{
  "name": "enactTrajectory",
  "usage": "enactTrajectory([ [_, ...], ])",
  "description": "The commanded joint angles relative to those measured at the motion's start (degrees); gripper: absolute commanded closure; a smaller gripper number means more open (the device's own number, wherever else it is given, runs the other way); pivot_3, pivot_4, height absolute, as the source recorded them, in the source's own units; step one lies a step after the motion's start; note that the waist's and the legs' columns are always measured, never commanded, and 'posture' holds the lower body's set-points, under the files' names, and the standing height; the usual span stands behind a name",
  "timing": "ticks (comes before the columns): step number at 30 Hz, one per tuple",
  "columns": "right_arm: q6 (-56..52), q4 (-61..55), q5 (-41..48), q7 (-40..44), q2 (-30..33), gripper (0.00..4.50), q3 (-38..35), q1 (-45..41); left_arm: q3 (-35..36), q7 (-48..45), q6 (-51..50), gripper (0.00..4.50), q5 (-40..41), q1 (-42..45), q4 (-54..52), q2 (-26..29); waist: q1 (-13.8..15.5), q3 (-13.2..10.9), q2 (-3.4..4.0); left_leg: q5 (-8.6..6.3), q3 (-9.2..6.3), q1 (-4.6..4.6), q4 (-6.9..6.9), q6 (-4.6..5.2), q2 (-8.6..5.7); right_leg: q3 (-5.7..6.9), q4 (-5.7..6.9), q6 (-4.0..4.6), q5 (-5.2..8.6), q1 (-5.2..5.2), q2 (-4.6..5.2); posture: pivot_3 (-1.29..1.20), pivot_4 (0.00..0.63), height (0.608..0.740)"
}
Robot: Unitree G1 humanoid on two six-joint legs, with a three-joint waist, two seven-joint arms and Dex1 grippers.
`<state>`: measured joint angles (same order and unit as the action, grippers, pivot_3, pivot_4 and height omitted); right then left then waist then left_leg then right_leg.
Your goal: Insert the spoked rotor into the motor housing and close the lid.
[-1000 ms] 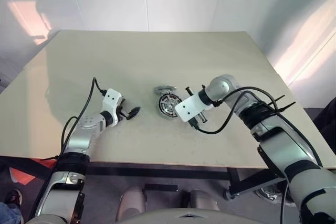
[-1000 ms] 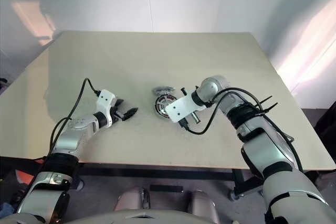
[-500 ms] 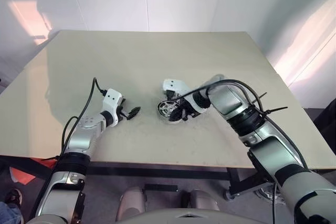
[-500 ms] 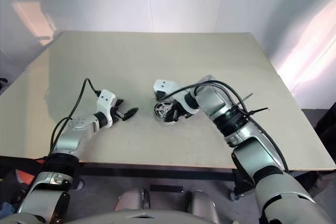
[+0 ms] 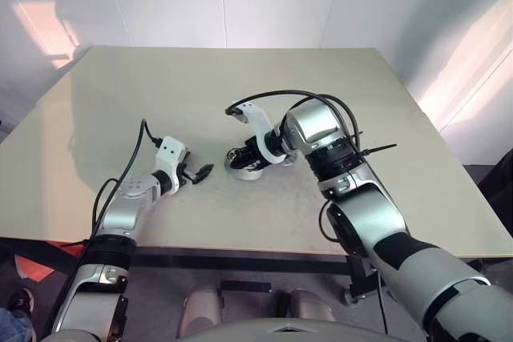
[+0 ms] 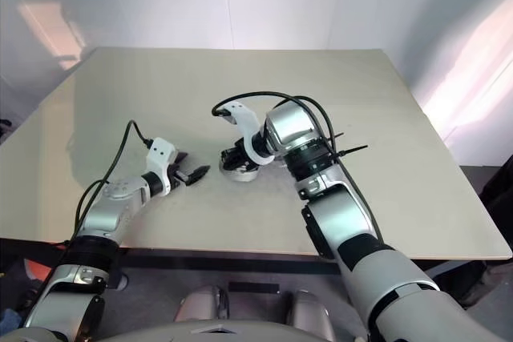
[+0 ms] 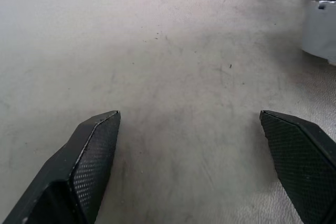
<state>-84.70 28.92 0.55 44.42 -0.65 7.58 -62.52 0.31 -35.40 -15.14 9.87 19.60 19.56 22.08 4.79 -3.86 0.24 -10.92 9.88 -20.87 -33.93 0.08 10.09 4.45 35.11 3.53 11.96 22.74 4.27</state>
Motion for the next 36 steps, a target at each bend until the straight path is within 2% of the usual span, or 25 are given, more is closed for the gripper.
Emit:
enactTrajectory([
  [1,4.2,4.8,0.5,-11.0,-2.7,4.5,-8.5,-2.7,0.2,-0.1,-0.7,0.0,-0.2,-0.8,-1.1,0.6,-0.1,0.0,0.0,0.11,0.0,0.06,0.03,-0.18,-0.02,-0.01,0.02,-0.01,0.0,-0.02,0.0,0.0,0.0,0.74],
  [4,8.3,8.6,2.2,-18.0,-5.1,4.5,-14.8,-5.2,0.3,0.0,-0.9,0.0,-0.2,-0.9,-1.3,0.8,-0.2,0.0,0.0,0.27,0.0,0.2,0.25,-0.44,-0.08,-0.08,0.01,-0.02,0.01,-0.03,0.01,0.0,0.0,0.74],
  [9,11.2,10.5,3.6,-21.9,-5.5,2.82,-15.2,-6.3,0.3,0.0,-1.0,0.0,-0.2,-0.7,-1.3,0.7,-0.1,0.0,0.01,0.41,0.0,0.37,0.81,-0.66,-0.17,-0.12,-0.12,-0.04,0.02,-0.02,0.01,0.0,0.0,0.74],
  [13,8.5,8.1,5.4,-22.4,-4.6,1.42,-15.3,-7.2,0.4,-0.1,-1.0,0.0,-0.2,-0.7,-1.2,0.8,0.2,0.0,0.01,0.55,0.0,0.38,0.88,-0.89,-0.18,-0.13,-0.04,-0.01,0.01,-0.02,0.0,0.0,0.0,0.74],
  [17,7.0,5.8,8.2,-25.2,-3.4,1.42,-20.7,-9.7,0.0,-0.3,-1.0,0.0,-0.3,-0.2,-0.6,0.5,0.7,0.0,0.03,0.56,0.01,0.29,0.97,-0.9,-0.16,-0.12,-0.04,0.04,0.0,0.09,-0.04,0.0,0.0,0.74],
  [22,10.1,2.1,12.7,-33.7,1.5,1.42,-36.1,-9.0,-0.4,-0.8,-1.4,0.0,0.1,1.2,-0.4,-0.3,1.1,0.0,-0.01,0.56,0.0,0.21,0.96,-0.9,-0.21,-0.12,-0.11,0.0,0.01,0.1,-0.02,0.0,0.0,0.74],
  [27,3.3,-8.8,14.4,-40.7,5.7,1.42,-48.8,-1.3,-0.9,-2.5,-1.3,0.0,-0.2,2.3,1.0,0.5,1.5,0.0,-0.03,0.56,-0.01,0.22,0.98,-0.89,-0.25,-0.13,-0.22,-0.01,-0.01,-0.01,-0.02,0.0,0.0,0.74],
  [30,-5.8,-22.3,13.7,-42.8,4.1,1.42,-54.0,6.5,-1.7,-4.5,-0.3,0.0,-1.2,3.9,3.9,1.5,1.7,0.0,0.05,0.59,-0.02,0.27,1.07,-0.92,-0.24,-0.11,-0.19,-0.03,-0.02,-0.01,-0.05,0.0,0.0,0.74],
  [32,-7.7,-30.1,14.5,-44.8,1.8,1.42,-56.9,11.3,-2.1,-5.4,0.3,0.0,-1.7,5.6,6.0,1.8,1.9,0.1,0.22,0.62,0.0,0.28,1.08,-0.95,-0.24,-0.11,-0.15,-0.05,-0.03,0.06,-0.05,0.0,0.0,0.74],
  [36,-7.8,-44.6,17.7,-51.6,-7.3,1.42,-63.7,18.2,-3.0,-7.0,1.7,0.0,-2.5,8.6,9.4,1.6,2.4,0.1,0.32,0.74,0.04,0.43,1.19,-1.14,-0.22,-0.12,-0.09,-0.06,0.01,0.11,-0.05,0.0,0.0,0.74],
])
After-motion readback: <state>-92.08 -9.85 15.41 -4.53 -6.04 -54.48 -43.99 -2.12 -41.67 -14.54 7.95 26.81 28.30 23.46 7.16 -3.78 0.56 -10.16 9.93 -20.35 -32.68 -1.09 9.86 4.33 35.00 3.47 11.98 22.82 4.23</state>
